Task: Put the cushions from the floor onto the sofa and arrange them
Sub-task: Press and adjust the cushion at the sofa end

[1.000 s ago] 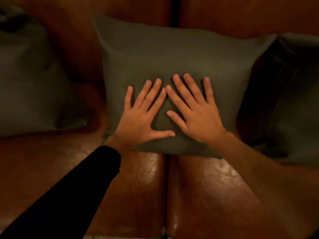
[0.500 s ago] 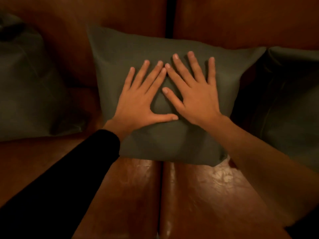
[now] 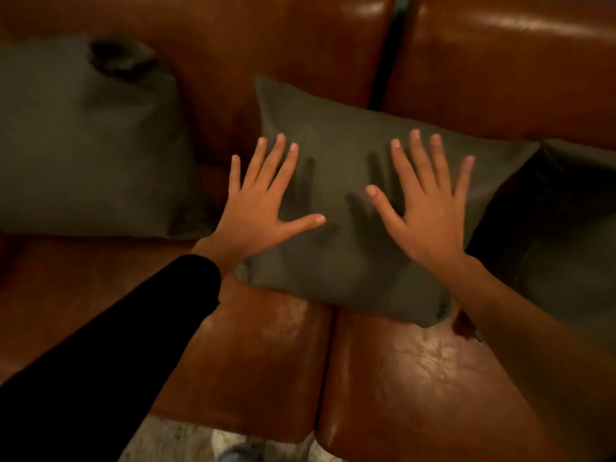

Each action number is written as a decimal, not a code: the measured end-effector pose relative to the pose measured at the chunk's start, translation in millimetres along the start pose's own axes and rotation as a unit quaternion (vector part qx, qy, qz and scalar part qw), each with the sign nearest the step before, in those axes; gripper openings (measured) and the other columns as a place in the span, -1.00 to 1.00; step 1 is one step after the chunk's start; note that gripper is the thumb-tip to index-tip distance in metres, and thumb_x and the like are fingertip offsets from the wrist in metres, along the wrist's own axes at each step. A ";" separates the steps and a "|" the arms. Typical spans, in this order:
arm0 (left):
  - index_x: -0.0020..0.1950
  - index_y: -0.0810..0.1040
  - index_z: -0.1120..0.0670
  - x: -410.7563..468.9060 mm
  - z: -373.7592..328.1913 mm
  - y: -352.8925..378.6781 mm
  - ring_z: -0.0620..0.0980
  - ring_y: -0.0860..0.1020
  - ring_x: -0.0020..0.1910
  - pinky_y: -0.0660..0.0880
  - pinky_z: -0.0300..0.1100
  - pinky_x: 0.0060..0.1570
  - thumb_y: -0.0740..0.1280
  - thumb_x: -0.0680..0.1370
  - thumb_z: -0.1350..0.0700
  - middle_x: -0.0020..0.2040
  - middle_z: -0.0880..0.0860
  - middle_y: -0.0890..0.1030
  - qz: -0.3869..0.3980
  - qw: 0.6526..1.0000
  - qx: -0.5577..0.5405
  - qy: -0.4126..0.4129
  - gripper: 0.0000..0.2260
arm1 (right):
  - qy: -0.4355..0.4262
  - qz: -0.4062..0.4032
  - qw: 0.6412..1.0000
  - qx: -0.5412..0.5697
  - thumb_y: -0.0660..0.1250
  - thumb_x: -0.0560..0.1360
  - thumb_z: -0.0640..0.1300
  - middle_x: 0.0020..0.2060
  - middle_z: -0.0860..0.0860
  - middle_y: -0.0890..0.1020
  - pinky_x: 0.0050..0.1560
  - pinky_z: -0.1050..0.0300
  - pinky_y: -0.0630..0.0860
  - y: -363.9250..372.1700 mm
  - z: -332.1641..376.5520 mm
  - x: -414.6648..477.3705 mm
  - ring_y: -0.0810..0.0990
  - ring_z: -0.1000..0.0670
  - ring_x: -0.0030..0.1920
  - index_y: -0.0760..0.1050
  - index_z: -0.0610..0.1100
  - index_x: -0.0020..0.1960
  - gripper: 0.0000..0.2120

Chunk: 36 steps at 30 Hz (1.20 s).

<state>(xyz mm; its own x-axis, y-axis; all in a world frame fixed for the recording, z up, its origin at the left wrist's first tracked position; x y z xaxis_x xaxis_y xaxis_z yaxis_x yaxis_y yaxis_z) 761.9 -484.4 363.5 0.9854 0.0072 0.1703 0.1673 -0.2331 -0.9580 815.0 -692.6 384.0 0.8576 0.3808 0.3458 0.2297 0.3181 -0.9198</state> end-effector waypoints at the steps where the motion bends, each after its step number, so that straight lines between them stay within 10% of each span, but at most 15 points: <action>1: 0.56 0.05 0.08 -5.5 7.6 -9.5 0.11 -0.03 0.54 -0.13 0.19 0.43 0.09 0.38 -0.45 0.57 0.09 0.07 -0.004 1.000 -0.003 0.003 -0.10 | -0.037 -0.004 0.999 0.019 0.04 0.56 0.23 0.48 -0.07 0.26 0.45 -0.21 -0.06 -2.7 17.7 3.7 0.14 -0.11 0.51 0.24 -0.09 0.49 -0.39; 10: 0.53 0.18 0.09 -62.4 110.2 -107.8 0.12 0.10 0.50 0.00 0.22 0.39 0.09 0.50 -0.29 0.51 0.13 0.25 0.051 0.997 0.025 0.052 -0.30 | -0.150 0.012 0.983 0.101 0.15 0.54 0.03 0.12 -0.11 0.65 0.19 -0.05 0.50 -40.0 168.1 38.0 0.58 -0.10 0.21 0.57 -0.19 0.20 -0.59; 22: 0.53 0.18 0.09 -81.0 245.4 -267.0 0.14 0.17 0.51 0.03 0.25 0.40 -0.01 0.48 -0.32 0.49 0.09 0.30 0.107 0.986 0.070 0.111 -0.27 | -0.054 0.087 0.991 0.089 0.28 0.56 -0.05 0.05 -0.07 0.66 0.03 0.02 0.55 -88.7 343.0 90.5 0.58 -0.07 0.17 0.60 -0.15 0.15 -0.74; 36: 0.56 -0.15 -0.03 21.2 299.8 -229.0 -0.02 -0.16 0.55 -0.21 0.06 0.46 -0.24 0.37 -0.40 0.58 -0.01 -0.07 0.160 0.982 0.059 0.077 -0.18 | -0.029 0.166 0.983 0.074 0.17 0.61 0.00 0.18 0.00 0.59 0.15 0.06 0.48 -24.6 365.5 207.6 0.48 -0.02 0.25 0.53 -0.09 0.25 -0.68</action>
<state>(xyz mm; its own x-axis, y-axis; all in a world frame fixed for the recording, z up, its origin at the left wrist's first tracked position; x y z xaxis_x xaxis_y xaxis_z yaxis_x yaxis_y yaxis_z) 754.4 -139.4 517.2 0.9730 -0.1966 -0.1206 -0.1393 -0.0846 -0.9866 819.2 -304.0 546.2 0.8454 0.5324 0.0445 -0.1322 0.2892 -0.9481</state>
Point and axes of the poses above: each hand's wrist, its own x-axis towards the middle knuckle, its own y-axis out of the palm, z = x × y, the point moved 6 cm from there along x, towards the middle knuckle
